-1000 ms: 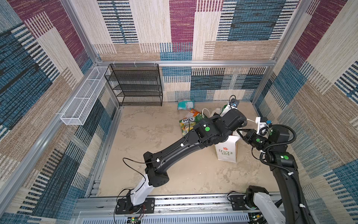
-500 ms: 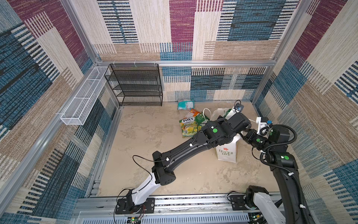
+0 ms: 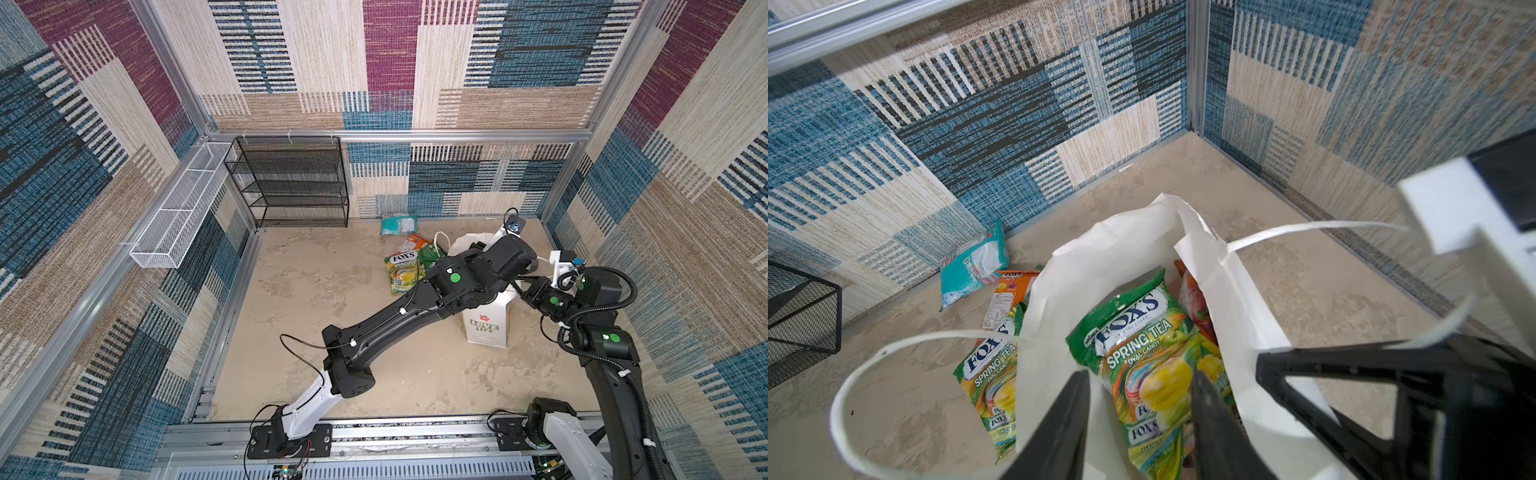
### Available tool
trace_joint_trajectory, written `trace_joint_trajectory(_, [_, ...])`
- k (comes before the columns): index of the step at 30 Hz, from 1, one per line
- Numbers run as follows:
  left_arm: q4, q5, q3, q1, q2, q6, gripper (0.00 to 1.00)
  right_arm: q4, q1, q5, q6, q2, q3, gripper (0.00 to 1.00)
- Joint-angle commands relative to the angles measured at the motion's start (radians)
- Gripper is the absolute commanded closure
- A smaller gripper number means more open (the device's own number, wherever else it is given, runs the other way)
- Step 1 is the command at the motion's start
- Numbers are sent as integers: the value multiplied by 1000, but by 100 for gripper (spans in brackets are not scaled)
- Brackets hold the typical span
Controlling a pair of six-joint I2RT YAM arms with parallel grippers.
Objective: Place the snacks into the paper bag
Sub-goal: Place the snack in the paper bag.
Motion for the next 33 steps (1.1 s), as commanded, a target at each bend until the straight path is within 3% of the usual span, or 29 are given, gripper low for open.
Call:
trace_joint_trajectory(1, [40,60,-37,0,-75,-26,42,33,2,12,-11,-4,14,100])
trace_joint_trajectory(7, [-22,155,-283,38,-285,-167,12,32,2,23,-14,-8,19,100])
trace_joint_trajectory(11, [-13,396,-519,144,-406,-305,5,35,1,22,-17,-5,22,100])
trace_joint_trajectory(15, [40,523,-674,217,-449,-349,1,38,2,26,-15,-14,20,100])
trace_joint_trajectory(19, [46,639,-666,257,-398,-363,0,39,2,23,-14,-12,15,100])
trace_joint_trajectory(22, [46,661,-614,261,-341,-367,0,36,1,22,-16,-17,16,100])
trace_joint_trajectory(33, [-103,555,-341,292,-133,-437,23,16,2,34,-29,-33,19,100])
